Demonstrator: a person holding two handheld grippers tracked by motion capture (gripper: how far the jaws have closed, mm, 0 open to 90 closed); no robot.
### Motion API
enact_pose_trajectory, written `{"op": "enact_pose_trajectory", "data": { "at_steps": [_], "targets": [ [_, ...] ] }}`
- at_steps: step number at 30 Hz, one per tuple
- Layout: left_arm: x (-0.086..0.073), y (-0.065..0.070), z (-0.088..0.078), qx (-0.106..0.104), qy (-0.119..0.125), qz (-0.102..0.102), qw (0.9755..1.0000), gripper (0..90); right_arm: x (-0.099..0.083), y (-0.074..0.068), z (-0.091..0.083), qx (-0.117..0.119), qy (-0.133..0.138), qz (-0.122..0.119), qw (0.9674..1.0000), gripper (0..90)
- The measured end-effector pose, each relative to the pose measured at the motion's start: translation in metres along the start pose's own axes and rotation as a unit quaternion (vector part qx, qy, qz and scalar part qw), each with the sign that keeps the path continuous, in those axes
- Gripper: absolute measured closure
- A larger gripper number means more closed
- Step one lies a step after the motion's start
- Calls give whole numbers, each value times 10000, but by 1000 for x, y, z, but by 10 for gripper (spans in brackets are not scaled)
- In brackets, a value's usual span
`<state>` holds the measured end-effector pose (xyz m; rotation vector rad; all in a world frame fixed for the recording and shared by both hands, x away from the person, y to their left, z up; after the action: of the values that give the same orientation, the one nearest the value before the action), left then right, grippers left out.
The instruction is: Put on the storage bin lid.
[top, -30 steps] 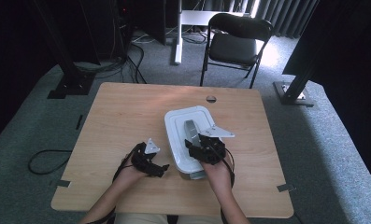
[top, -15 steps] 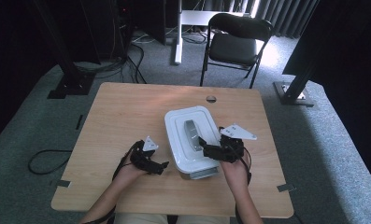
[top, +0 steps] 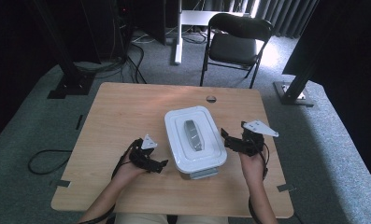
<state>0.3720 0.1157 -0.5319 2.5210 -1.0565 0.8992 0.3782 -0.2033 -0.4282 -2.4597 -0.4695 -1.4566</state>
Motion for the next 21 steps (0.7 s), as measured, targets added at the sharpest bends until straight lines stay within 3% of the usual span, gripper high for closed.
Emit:
{"op": "enact_pose_trajectory", "data": {
  "at_steps": [5, 11, 15, 21],
  "targets": [
    [6, -1, -3, -17, 63, 9, 10000, 27, -20, 29, 13, -272, -213, 268, 9990, 137],
    [11, -2, -4, 10, 81, 36, 10000, 27, -49, 48, 30, -346, -521, 485, 9969, 137],
    [14, -2, -3, 19, 105, 43, 9999, 27, -66, 49, 43, -292, -769, 504, 9953, 137],
    [13, 0, 0, 8, 73, 70, 9999, 27, -78, 38, 54, 0, -825, 465, 9955, 137]
  ]
}}
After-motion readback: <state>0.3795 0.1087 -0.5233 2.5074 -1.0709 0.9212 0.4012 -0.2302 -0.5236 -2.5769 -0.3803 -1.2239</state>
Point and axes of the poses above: each handheld gripper's, and its own axes: z roughly forward along the jaws, x roughly out of its top, y roughly to its right, the point moved 5 cm from there along z, roughly forward along the jaws, and after that the axes turned 6 degrees about -y, right-handed, at the moved point
